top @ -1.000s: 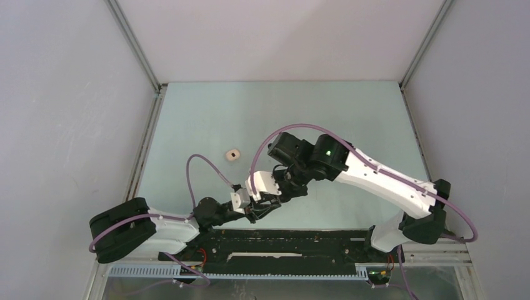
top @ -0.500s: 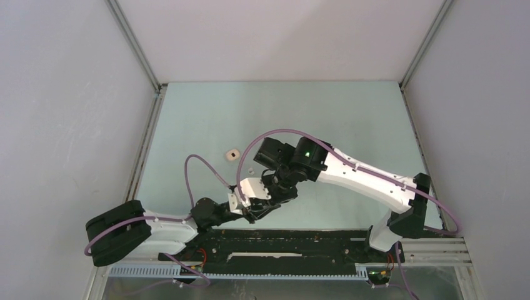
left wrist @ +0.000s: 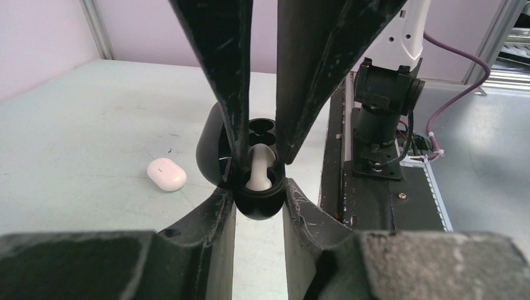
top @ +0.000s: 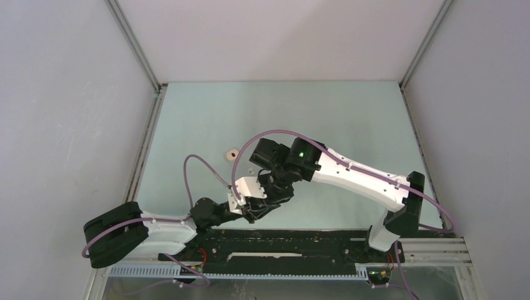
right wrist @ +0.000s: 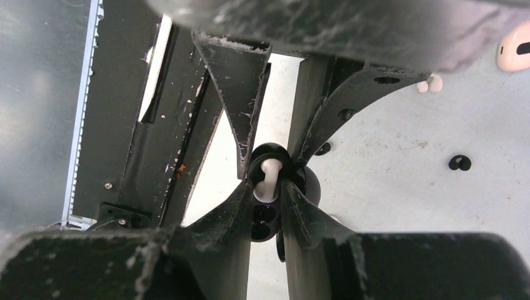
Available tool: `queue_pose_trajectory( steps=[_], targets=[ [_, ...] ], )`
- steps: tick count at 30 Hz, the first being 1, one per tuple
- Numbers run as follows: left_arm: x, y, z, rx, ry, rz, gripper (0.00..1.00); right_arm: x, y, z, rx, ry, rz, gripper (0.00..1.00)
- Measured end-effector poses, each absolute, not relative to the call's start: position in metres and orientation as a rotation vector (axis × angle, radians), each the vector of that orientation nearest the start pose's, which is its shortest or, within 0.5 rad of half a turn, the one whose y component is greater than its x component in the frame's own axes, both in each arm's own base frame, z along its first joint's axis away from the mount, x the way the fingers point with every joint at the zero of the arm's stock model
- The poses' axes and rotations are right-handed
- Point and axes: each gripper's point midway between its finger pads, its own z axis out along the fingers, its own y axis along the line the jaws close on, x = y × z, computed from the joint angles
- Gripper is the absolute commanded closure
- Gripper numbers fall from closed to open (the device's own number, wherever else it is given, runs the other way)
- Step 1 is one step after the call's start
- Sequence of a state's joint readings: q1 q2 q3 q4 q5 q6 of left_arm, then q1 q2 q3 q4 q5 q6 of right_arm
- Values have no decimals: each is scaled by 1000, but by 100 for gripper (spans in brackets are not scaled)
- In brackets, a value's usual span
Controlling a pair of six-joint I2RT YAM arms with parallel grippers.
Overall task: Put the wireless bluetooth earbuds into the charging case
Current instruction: Pick up the earbud from the charging case.
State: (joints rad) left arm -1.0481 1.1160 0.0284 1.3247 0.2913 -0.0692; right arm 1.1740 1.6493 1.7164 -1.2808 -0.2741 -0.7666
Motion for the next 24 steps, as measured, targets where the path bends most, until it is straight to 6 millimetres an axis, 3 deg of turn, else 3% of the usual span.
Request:
queue_pose_trajectory(
  steps=[5,8,17,21,24],
  targets=[
    [112,-300,178,895,1122,-1126,100,114,323,205,-2350,1549,468,84],
    [111,-300,177,897,1124,-1126,100,115,325,205,-2341,1556,463,100],
    [113,-300,180,886,1115,-1123,100,117,324,218,-2312,1542,450,100],
    [114,-301,167,906,1161,-1116,100,119,314,243,-2244,1504,449,100],
    [116,-303,161,913,1186,-1109,100,129,295,268,-2142,1496,446,100]
  ],
)
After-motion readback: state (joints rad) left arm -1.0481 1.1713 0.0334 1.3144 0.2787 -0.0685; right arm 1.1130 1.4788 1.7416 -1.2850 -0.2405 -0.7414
